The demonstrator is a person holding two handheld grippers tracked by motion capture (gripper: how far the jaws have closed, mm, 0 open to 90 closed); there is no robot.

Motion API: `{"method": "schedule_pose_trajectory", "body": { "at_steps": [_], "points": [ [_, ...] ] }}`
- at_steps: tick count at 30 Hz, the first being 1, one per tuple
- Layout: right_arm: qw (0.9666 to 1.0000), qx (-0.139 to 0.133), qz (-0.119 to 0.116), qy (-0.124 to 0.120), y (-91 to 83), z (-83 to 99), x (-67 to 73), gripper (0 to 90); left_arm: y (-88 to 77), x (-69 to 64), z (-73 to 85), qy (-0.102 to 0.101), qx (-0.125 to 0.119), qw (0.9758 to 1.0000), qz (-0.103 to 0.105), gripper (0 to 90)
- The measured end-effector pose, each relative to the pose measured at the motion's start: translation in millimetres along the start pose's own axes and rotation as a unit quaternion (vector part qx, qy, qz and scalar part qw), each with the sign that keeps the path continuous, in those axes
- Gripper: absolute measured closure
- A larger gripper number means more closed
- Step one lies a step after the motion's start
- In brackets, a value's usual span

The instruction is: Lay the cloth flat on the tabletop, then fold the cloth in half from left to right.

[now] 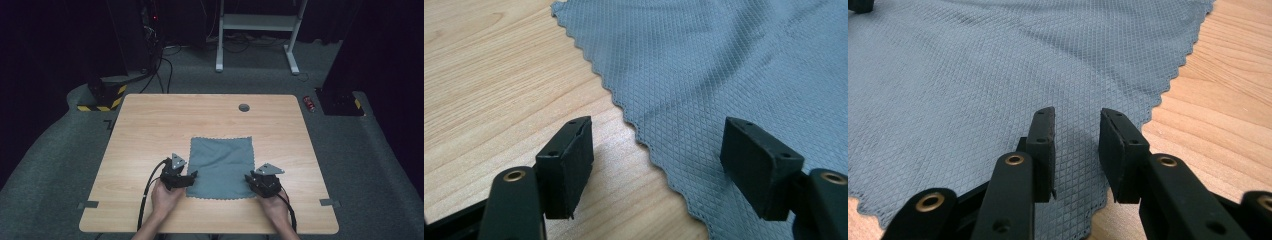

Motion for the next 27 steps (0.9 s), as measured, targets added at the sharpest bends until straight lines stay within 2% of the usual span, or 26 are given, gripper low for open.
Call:
{"method": "schedule_pose_trajectory", "body": {
  "at_steps": [5,6,8,11,16,18,20,23,27],
  "points": [
    [1.0000,0.000,-0.001,-0.002,0.0,-0.1,-0.3,67.4,-0.1,-0.2,0.1,-0.001,0.001,1.0000,0.001,29.9],
    [1.0000,0.000,0.004,-0.002,0.0,-0.1,-1.1,63.4,0.0,-0.2,0.0,-0.001,0.000,1.0000,0.000,29.8],
    [1.0000,0.001,0.000,0.008,0.0,-0.1,-2.5,62.8,0.0,-0.2,0.0,-0.001,0.000,1.0000,0.001,29.8],
    [0.9999,0.008,0.006,0.005,0.0,-0.8,-2.2,62.6,0.1,0.0,-0.1,0.001,0.000,1.0000,0.001,29.8],
    [0.9998,0.014,0.011,0.013,0.0,-1.6,-1.4,59.8,0.0,0.2,-0.2,0.001,0.000,1.0000,0.001,29.8],
    [0.9997,0.019,0.009,0.014,-1.8,-3.3,0.1,61.6,0.0,-0.1,-0.5,0.003,0.000,1.0000,0.005,30.0],
    [0.9999,0.009,0.002,0.014,-6.5,-6.9,2.6,64.2,-0.2,0.5,-1.1,0.007,-0.002,1.0000,0.006,33.0],
    [0.9999,-0.002,-0.008,0.014,-11.4,-10.7,6.9,68.3,-1.0,-0.6,-3.7,-0.005,-0.004,0.9998,0.018,36.1],
    [0.9998,-0.005,-0.021,0.001,-11.8,-16.9,19.3,72.7,-4.2,0.9,-16.3,0.002,-0.008,0.9996,0.026,36.3]
  ]
}}
Point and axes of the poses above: each handheld gripper's, and its own axes: y roughly forward along the jaws, z roughly out of its underside, x roughly to its left, the point moved 8 cm from there along y, roughly forward along the jaws, and after that the axes turned 3 degrees about -z, right-handed, at the moved point
